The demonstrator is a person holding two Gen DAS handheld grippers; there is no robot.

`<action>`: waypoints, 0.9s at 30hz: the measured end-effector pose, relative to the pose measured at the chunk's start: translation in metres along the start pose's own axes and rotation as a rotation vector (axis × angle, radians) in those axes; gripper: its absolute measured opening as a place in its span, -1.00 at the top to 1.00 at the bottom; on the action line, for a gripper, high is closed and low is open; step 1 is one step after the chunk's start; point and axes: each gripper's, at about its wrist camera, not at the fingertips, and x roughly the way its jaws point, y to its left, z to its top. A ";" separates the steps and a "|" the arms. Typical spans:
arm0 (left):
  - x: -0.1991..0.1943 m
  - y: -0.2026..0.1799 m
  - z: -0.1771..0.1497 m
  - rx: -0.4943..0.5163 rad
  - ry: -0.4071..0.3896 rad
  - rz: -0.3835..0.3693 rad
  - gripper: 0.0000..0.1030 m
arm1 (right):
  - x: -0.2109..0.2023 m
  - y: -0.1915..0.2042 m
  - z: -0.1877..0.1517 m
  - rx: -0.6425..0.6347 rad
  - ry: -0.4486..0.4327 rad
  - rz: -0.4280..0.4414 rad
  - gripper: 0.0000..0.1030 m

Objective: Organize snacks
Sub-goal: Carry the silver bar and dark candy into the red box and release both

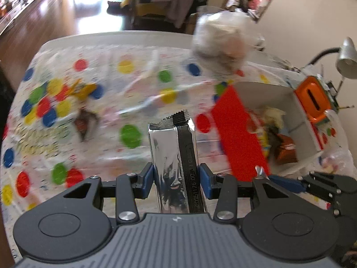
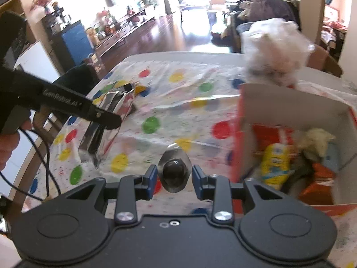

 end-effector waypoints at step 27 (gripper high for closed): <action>0.105 -0.209 0.047 0.244 0.077 0.000 0.17 | -0.012 -0.201 0.003 0.135 0.003 -0.182 0.37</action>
